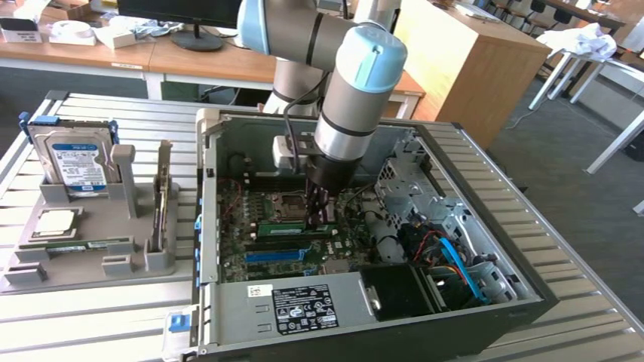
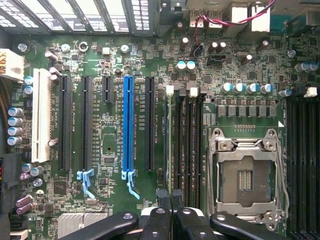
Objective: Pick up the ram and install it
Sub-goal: 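Insert the ram into the slot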
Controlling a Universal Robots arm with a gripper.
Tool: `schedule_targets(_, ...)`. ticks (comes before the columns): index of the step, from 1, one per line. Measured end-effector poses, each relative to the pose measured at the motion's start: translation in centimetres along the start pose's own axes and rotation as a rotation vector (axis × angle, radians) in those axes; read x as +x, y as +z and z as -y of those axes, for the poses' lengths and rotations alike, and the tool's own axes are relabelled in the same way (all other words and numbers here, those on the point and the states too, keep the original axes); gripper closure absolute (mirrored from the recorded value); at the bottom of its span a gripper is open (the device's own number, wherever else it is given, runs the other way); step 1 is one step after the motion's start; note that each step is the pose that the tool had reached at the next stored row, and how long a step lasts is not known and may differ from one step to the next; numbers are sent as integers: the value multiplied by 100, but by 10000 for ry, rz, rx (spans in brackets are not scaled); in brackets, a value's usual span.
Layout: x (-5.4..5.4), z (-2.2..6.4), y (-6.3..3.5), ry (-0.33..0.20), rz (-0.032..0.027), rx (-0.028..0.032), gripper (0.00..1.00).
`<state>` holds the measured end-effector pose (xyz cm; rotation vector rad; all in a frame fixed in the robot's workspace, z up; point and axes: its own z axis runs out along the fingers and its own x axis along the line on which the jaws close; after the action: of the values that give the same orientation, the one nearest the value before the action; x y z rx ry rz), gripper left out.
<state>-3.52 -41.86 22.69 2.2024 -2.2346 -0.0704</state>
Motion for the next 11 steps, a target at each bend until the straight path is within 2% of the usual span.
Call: schedule_targets(11,1,0,3,76,1,2,88)
